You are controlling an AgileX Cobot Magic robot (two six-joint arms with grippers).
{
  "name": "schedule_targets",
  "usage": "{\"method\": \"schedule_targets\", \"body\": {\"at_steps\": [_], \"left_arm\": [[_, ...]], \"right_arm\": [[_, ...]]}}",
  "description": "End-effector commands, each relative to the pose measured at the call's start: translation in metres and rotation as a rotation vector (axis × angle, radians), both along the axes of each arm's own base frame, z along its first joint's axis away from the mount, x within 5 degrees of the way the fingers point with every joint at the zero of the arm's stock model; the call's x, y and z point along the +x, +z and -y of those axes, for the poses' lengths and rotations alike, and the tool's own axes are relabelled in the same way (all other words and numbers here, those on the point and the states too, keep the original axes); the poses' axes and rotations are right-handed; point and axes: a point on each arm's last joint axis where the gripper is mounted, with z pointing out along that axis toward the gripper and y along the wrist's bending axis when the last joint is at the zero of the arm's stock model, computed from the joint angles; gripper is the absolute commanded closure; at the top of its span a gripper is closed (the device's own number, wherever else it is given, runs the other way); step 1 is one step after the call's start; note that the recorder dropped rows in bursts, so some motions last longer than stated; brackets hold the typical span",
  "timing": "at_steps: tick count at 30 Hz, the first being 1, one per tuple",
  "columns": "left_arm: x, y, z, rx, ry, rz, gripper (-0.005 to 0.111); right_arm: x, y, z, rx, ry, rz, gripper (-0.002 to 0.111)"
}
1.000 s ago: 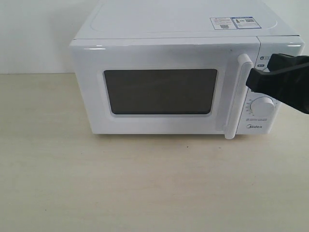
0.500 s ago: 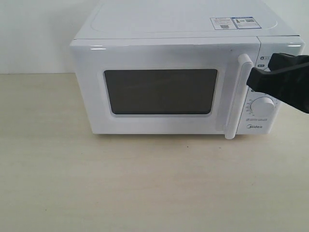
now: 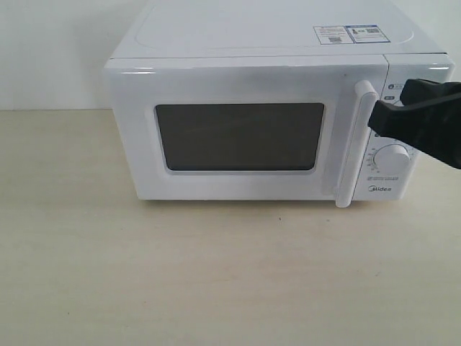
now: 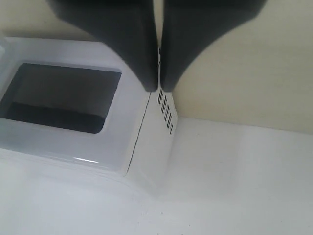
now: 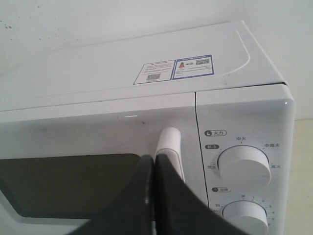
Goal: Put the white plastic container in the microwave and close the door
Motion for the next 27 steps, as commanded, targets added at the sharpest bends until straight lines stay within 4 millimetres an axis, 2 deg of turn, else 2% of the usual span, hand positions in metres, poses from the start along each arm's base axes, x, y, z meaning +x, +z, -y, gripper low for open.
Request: {"method": "schedule_targets", "body": {"at_steps": [1, 5, 15, 27], "left_arm": [[0.001, -0.004, 0.000, -0.015, 0.001, 0.026, 0.103], [0.001, -0.007, 0.000, 0.024, 0.002, -0.002, 0.103], [-0.001, -0.025, -0.004, 0.213, 0.020, -0.193, 0.103], [-0.001, -0.025, -0.004, 0.215, 0.023, -0.193, 0.103]], "right_arm": [[0.000, 0.000, 0.002, -0.013, -0.009, 0.005, 0.108], [0.000, 0.000, 0.002, -0.013, -0.009, 0.005, 0.108], [0.000, 0.000, 0.002, -0.013, -0.009, 0.005, 0.108], [0.000, 0.000, 0.002, -0.013, -0.009, 0.005, 0.108]]}}
